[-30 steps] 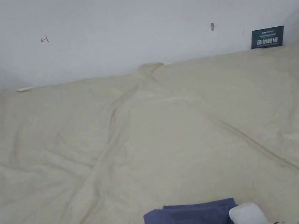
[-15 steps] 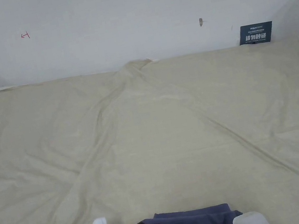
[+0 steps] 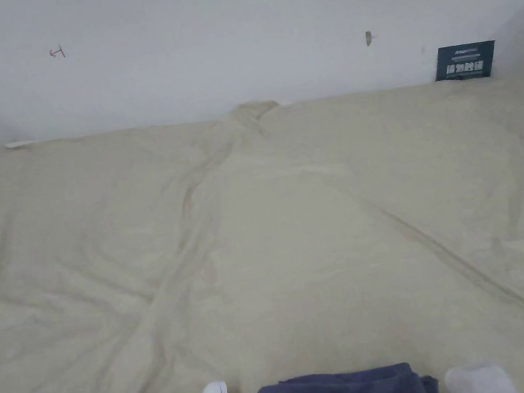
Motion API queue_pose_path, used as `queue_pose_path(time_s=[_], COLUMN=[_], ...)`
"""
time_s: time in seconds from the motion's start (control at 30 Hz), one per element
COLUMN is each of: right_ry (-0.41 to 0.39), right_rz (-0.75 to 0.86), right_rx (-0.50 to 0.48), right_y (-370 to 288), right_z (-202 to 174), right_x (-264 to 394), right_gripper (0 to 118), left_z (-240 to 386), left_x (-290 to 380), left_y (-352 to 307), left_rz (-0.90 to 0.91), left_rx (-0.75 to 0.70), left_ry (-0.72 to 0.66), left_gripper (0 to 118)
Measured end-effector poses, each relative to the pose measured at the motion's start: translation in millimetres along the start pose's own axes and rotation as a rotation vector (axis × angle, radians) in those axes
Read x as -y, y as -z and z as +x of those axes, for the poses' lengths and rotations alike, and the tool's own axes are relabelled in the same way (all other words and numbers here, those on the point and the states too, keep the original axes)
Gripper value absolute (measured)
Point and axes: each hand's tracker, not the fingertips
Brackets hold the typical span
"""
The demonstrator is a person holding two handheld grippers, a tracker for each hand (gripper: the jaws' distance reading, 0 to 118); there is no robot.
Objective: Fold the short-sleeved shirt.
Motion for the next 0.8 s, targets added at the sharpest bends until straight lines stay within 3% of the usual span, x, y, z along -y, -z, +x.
queue_pose_path(time_s=[0.17, 0.3, 0.5, 0.6, 0.8], right_ry=[-0.116, -0.087, -0.090, -0.061, -0.105], right_rz=[0.137, 0.147, 0.124, 0.112, 0.083], right_rx=[0.110, 0.084, 0.089, 0.062, 0.096], right_y=[-22.9, -24.7, -4.8, -1.4, 10.6], right_z=[-23.6, -37.1, -60.8, -75.4, -95.0], right_x=[-9.8, -18.4, -29.3, -35.7, -40.9], right_gripper=[0, 0, 0, 0, 0], left_z=[-7.0, -24.9, -52.3, -67.8, -86.3], left_x=[-6.0, -15.1, -53.0, -71.9, -122.2], left_y=[-57.8, -137.7, -251.2, -298.9, -351.7], left_rz=[0.073, 0.181, 0.268, 0.331, 0.374], left_rx=[-0.093, -0.199, -0.536, -0.625, -1.182], left_ry=[0.039, 0.042, 0.062, 0.028, 0.093], left_gripper=[23, 24, 23, 24, 24])
